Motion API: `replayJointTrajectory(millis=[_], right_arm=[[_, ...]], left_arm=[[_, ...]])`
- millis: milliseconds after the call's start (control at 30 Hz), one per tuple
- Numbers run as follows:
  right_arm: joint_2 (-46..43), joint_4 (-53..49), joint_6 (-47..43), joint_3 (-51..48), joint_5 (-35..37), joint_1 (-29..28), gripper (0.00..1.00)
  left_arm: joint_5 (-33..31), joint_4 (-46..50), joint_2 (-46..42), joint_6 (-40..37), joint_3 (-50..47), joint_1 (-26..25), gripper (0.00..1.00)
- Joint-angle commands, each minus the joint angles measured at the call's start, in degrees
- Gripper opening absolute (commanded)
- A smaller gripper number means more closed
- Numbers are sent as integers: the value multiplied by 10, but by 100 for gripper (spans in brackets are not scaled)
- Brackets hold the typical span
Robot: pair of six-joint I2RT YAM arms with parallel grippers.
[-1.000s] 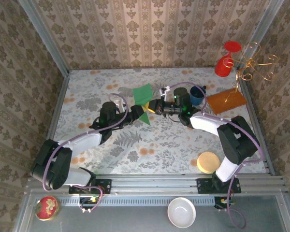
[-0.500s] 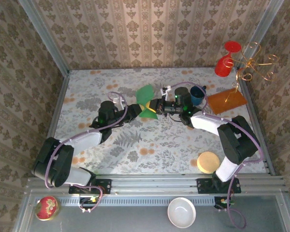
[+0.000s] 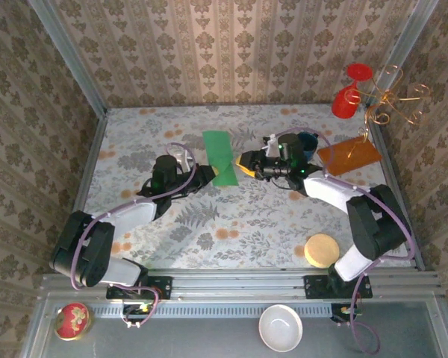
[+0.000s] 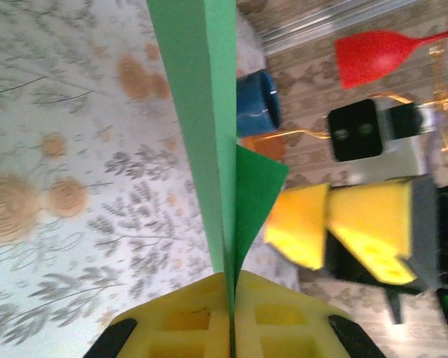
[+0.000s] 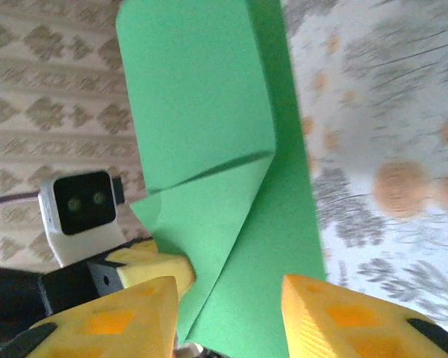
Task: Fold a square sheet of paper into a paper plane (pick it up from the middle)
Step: Turn over the paper at the center of the table.
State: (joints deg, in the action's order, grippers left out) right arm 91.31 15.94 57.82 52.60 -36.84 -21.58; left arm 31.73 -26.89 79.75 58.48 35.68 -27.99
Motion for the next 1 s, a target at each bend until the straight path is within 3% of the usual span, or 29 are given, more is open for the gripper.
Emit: replayJointTrajectory(millis=[0, 67, 233, 500, 600, 733, 967], right_arm=[[-38, -104, -66, -6, 64, 17, 46], [-53, -149, -92, 1, 98, 20, 48], [-80, -227, -138, 14, 180, 20, 51], [-92, -236, -139, -3, 229, 21, 51], [-94, -239, -137, -10, 237, 25, 51], [-98, -226, -107, -36, 236, 45, 51], [-102, -210, -73, -74, 225, 77, 51]], left_arm=[[-45, 164, -29, -107, 42, 3, 7], [-103, 278, -41, -174, 77, -3, 6], [-315, 567, -25, -307, 202, -42, 6], [-628, 778, 100, -366, 365, -118, 6], [-709, 838, 167, -359, 427, -146, 7], [-715, 859, 244, -347, 475, -175, 7], [-579, 780, 318, -325, 488, -201, 9]])
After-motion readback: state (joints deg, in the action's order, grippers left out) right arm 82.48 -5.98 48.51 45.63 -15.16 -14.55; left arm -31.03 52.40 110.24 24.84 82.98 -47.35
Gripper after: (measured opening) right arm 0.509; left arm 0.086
